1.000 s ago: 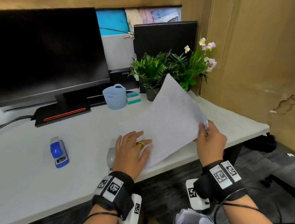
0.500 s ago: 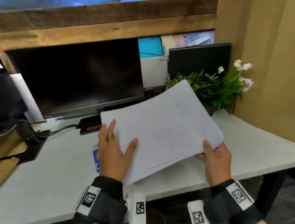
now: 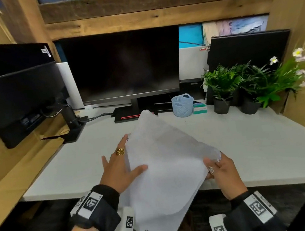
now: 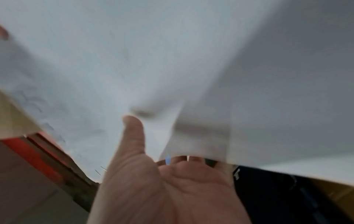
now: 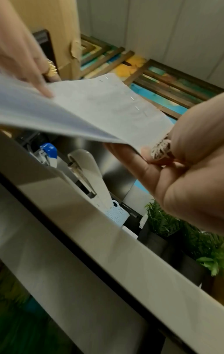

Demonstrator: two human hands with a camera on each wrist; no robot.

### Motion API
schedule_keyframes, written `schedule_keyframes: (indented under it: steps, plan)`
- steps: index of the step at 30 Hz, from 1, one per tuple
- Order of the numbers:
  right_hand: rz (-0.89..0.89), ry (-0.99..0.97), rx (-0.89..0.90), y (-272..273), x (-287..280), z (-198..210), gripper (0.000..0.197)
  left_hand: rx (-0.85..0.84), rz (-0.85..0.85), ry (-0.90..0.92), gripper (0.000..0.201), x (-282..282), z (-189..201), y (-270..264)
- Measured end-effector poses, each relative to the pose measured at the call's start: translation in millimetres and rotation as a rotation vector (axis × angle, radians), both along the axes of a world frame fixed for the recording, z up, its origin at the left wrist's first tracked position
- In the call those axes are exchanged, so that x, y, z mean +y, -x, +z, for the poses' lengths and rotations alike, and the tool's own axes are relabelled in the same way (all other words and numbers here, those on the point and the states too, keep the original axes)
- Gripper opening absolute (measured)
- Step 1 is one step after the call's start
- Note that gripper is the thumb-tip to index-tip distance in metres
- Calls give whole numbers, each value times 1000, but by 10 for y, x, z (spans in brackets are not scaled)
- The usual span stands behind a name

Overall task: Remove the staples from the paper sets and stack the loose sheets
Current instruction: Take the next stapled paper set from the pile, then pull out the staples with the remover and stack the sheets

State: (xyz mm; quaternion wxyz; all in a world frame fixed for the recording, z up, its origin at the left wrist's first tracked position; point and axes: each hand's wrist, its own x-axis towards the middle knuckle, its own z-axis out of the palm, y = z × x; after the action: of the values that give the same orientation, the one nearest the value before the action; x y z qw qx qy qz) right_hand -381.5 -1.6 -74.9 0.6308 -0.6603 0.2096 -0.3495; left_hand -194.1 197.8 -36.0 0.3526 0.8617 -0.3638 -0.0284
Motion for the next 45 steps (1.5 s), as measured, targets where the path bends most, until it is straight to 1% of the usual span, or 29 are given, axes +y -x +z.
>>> schedule_keyframes:
  steps: [1, 2, 3, 4, 5, 6, 8, 10, 11, 13, 15, 17, 19, 21, 22, 24, 26, 28, 31, 33, 36, 37, 39, 41, 43, 45]
  plan:
    - [37, 27, 46, -19, 12, -6, 27, 58, -17, 141, 84, 0, -19, -18]
    - [76, 43, 91, -46, 30, -6, 27, 59, -6, 223, 67, 1, -39, -37]
    - [115, 45, 133, -77, 52, 9, 25, 26, 30, 241, 49, 6, -47, -59]
    - [139, 47, 173, -104, 73, 46, 20, -11, 75, 220, 39, 16, -53, -86]
    - [132, 59, 217, -137, 86, 109, 17, -44, 114, 185, 35, 37, -54, -113]
    - [92, 86, 254, -179, 87, 186, 20, -73, 150, 138, 35, 69, -45, -140]
    - [-47, 156, 334, -302, -7, 319, 36, -147, 180, 32, 35, 134, -30, -204]
    - [-152, 241, 492, -490, -151, 422, 49, -224, 159, -82, 34, 180, -7, -231]
    - [-145, 293, 609, -597, -202, 450, 49, -255, 145, -121, 33, 182, -5, -231]
    - [-32, 425, 899, -815, -195, 485, 51, -283, 119, -178, 29, 166, -18, -224]
    - [69, 580, 1106, -977, -123, 521, 57, -290, 94, -239, 25, 139, -48, -213]
    - [108, 643, 1182, -1082, -74, 561, 54, -311, 60, -302, 26, 105, -87, -200]
    - [107, 611, 1193, -1133, -61, 562, 45, -332, 20, -324, 30, 94, -132, -180]
    - [115, 549, 1208, -1143, -51, 522, 45, -328, -17, -308, 33, 86, -165, -159]
    - [123, 514, 1209, -1142, -46, 498, 46, -335, -30, -313, 34, 82, -169, -151]
    - [112, 438, 1154, -1131, -36, 456, 47, -370, -51, -344, 37, 81, -162, -142]
    - [57, 326, 1029, -1114, -59, 442, 49, -405, -72, -392, 38, 61, -128, -111]
    - [6, 168, 842, -1102, -100, 464, 52, -427, -87, -427, 36, 29, -82, -54]
    - [12, -74, 481, -1056, -98, 559, 54, -479, -97, -461, 36, -54, -17, 51]
    - [43, -146, 289, -1005, -59, 643, 55, -512, -101, -492, 38, -124, 24, 132]
    - [68, -148, 116, -931, 99, 803, 42, -549, -112, -499, 38, -242, 93, 261]
    - [53, -147, 84, -918, 141, 830, 43, -554, -112, -499, 38, -281, 116, 305]
    - [0, -102, 96, -898, 209, 857, 45, -559, -100, -514, 39, -346, 165, 374]
    - [-28, -4, 128, -855, 254, 843, 41, -555, -90, -537, 40, -397, 208, 423]
    - [-53, 59, 116, -793, 284, 812, 40, -549, -92, -549, 40, -429, 242, 466]
    - [-84, 75, 92, -765, 288, 763, 39, -535, -93, -551, 40, -445, 261, 498]
